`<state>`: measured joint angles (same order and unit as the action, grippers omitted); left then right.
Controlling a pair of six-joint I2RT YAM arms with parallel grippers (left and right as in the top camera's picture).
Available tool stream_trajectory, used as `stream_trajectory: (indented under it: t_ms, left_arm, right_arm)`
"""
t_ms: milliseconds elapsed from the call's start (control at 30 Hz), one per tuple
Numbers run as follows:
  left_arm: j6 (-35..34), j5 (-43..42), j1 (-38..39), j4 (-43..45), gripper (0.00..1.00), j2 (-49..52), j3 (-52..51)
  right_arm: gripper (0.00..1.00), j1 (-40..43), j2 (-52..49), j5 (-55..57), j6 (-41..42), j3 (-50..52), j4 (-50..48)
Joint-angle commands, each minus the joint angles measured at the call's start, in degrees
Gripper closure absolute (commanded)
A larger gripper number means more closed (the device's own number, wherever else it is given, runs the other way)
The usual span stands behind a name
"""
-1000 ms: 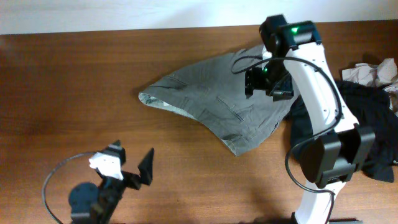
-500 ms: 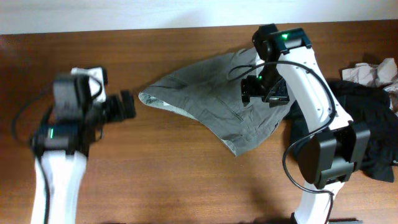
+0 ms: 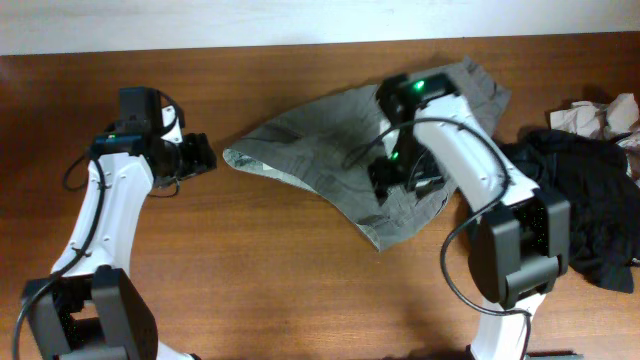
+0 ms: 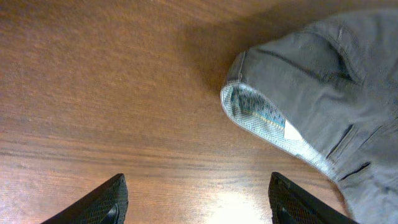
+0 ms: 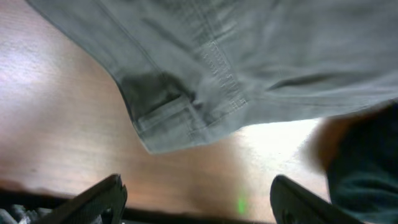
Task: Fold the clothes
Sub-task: 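Move the left gripper to the trousers' left leg opening and grasp it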
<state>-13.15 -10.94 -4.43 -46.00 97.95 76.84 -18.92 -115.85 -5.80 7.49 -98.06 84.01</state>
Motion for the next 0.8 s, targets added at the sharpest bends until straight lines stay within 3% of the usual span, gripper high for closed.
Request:
stream_trajectory:
  t_ms: [0,167,267,300,367,433,600,767]
  left_arm:
    - [-0.7,-3.23,-1.14,-0.02,0.28,-1.22,2.05]
    - [-0.04,-3.26,-1.86,-3.1,0.28,-3.56,5.4]
    - [-0.04,-3.21,-1.86,-4.0,0.28,-5.16,6.88]
    - [-0.04,-3.23,-1.86,-4.04,0.28,-5.73,7.13]
    - [-0.04,-3.23,-1.86,-4.04,0.28,-7.08,7.43]
    - [-0.04,-3.23,-1.88,-4.09,0.28,-9.2,7.82]
    - [-0.04,-3.21,-2.14,-5.29,0.28,-13.94,10.97]
    - [-0.02,-1.88,-2.14,-8.24,0.28,-18.49,17.35]
  right_arm:
    - [0.22,-2.99,1.18,0.57,-1.31,6.38,-3.76]
    - [0.23,-6.14,1.18,2.6,-1.03,15.34,-13.6]
    - [0.29,-7.04,1.18,9.73,5.29,18.34,-17.42]
    - [0.36,-7.13,1.18,11.47,6.64,18.73,-17.9]
    - [0.62,-7.13,1.18,13.4,8.31,19.04,-18.45]
    - [0.78,-7.32,1.18,13.16,8.26,19.04,-18.69]
    - [0.95,-10.69,1.18,4.17,6.6,19.04,-20.31]
    - [0.96,-20.02,1.18,-12.98,4.98,18.97,-27.26]
